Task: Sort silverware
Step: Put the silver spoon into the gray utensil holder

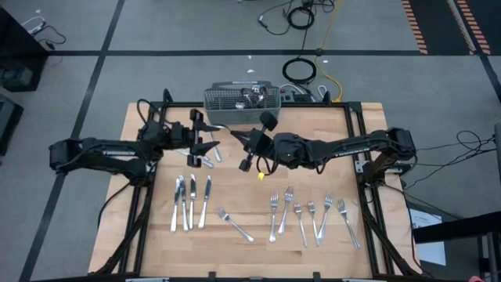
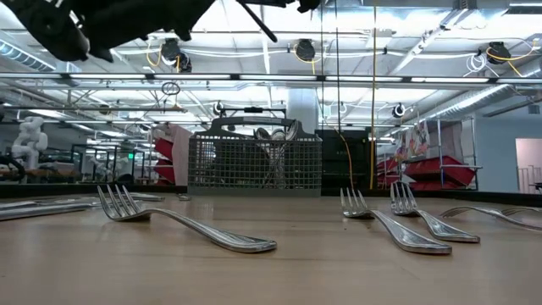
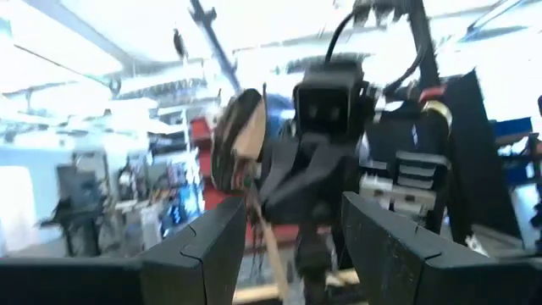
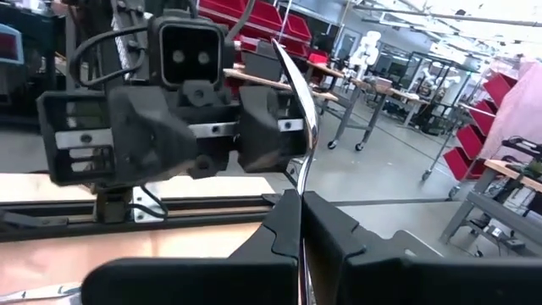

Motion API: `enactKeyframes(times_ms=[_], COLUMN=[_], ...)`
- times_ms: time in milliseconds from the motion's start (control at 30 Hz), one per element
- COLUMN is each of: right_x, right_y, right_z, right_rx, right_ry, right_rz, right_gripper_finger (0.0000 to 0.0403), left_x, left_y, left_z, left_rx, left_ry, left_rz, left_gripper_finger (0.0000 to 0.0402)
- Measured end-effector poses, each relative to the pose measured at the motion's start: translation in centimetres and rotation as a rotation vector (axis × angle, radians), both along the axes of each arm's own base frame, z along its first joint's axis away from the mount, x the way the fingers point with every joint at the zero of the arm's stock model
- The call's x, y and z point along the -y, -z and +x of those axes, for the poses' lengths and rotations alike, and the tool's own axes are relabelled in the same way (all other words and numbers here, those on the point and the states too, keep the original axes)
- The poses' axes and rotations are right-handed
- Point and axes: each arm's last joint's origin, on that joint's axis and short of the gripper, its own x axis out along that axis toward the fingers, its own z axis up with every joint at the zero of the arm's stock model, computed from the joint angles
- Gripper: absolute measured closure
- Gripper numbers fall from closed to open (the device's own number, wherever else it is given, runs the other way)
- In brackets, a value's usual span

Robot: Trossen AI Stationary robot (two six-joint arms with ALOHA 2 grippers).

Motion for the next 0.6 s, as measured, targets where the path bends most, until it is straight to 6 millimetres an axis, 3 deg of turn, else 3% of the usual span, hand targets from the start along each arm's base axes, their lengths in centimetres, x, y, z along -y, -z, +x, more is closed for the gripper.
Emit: enactKeyframes(times_ms=[433,600], right_x=[-0.1,-0.2], right_y=[0.4,0.3], right_z=[0.2,0.2], right_rx=[-0.014,-0.005], right_ry=[-0.013,-0.041], right_rz=[0.019,0.020], right_gripper_finger=[0.0402,0.0402], left_x=[-0.7,-0.7], left_y=[0.3,-0.6], left_z=[2.8,3.0], left_rx=[-0.036,-0.001], left_ry=[0.074,0.112], left_rz=[-0.029,0.003], left_gripper_finger=[0.0204,0.0244])
